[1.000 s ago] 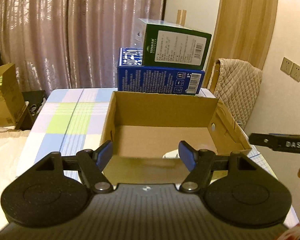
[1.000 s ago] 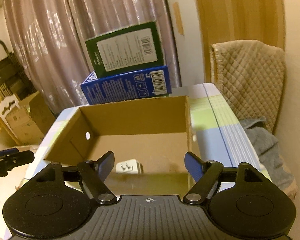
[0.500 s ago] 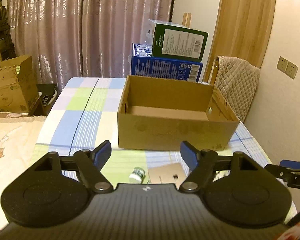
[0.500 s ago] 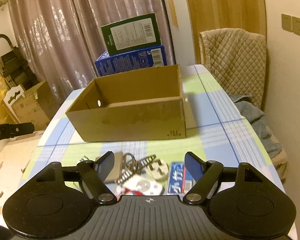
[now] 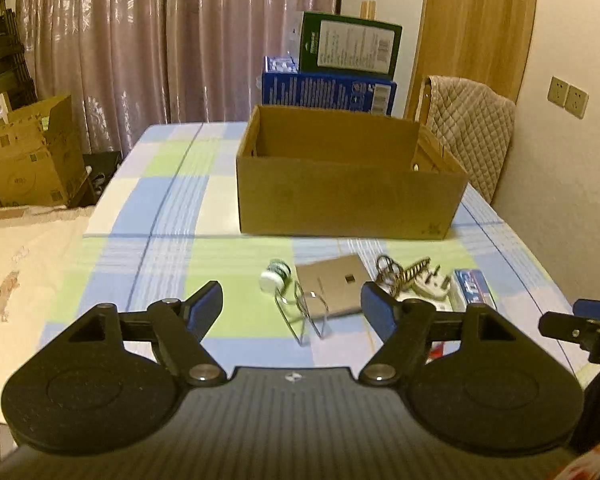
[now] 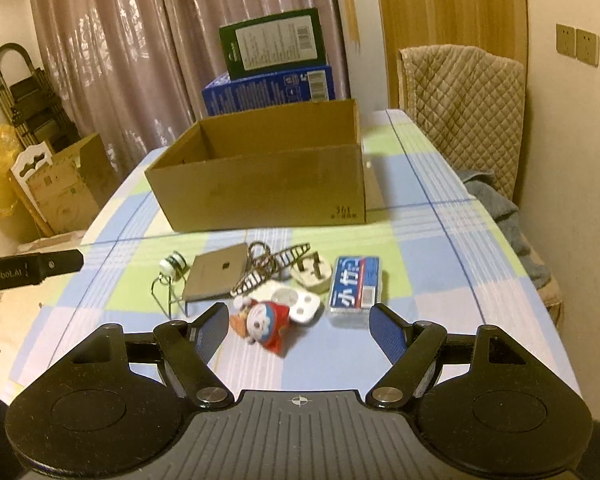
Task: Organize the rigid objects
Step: 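Move the left tool to the wire cup holder while the right tool approaches the red Doraemon figure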
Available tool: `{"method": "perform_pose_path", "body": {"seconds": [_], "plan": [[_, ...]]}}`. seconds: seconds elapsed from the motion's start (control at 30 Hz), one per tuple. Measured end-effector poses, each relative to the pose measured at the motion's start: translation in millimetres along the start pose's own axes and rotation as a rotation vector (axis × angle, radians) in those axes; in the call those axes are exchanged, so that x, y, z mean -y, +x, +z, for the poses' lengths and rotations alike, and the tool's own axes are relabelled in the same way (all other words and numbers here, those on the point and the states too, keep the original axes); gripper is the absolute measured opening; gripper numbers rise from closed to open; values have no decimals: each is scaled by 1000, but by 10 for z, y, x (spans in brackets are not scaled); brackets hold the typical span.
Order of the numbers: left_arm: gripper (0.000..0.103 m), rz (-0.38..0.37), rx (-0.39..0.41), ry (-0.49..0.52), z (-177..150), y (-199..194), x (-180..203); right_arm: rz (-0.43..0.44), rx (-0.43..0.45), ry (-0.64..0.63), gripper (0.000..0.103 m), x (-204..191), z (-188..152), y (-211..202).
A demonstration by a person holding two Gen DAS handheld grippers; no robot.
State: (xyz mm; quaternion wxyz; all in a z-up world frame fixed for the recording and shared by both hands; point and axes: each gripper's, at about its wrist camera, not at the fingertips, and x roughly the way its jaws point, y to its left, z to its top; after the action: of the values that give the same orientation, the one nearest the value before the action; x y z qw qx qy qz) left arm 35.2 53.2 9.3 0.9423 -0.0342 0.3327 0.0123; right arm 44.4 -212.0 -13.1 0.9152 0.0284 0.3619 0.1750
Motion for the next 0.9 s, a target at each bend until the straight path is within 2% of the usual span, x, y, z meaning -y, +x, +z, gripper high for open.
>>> {"method": "perform_pose_path", "body": {"seconds": [0.3,0.63,0.9], "plan": [[73,-2,-38,15,-197,210,54,39,-17,-85,74,-108,-109,225],[73,11,-78,34,-268,587,79,54,-82,-96,74,-19,-168,656],[73,14,-95,41,-305,897,137,78,-89,-168,73,-22,-189,927]]}}
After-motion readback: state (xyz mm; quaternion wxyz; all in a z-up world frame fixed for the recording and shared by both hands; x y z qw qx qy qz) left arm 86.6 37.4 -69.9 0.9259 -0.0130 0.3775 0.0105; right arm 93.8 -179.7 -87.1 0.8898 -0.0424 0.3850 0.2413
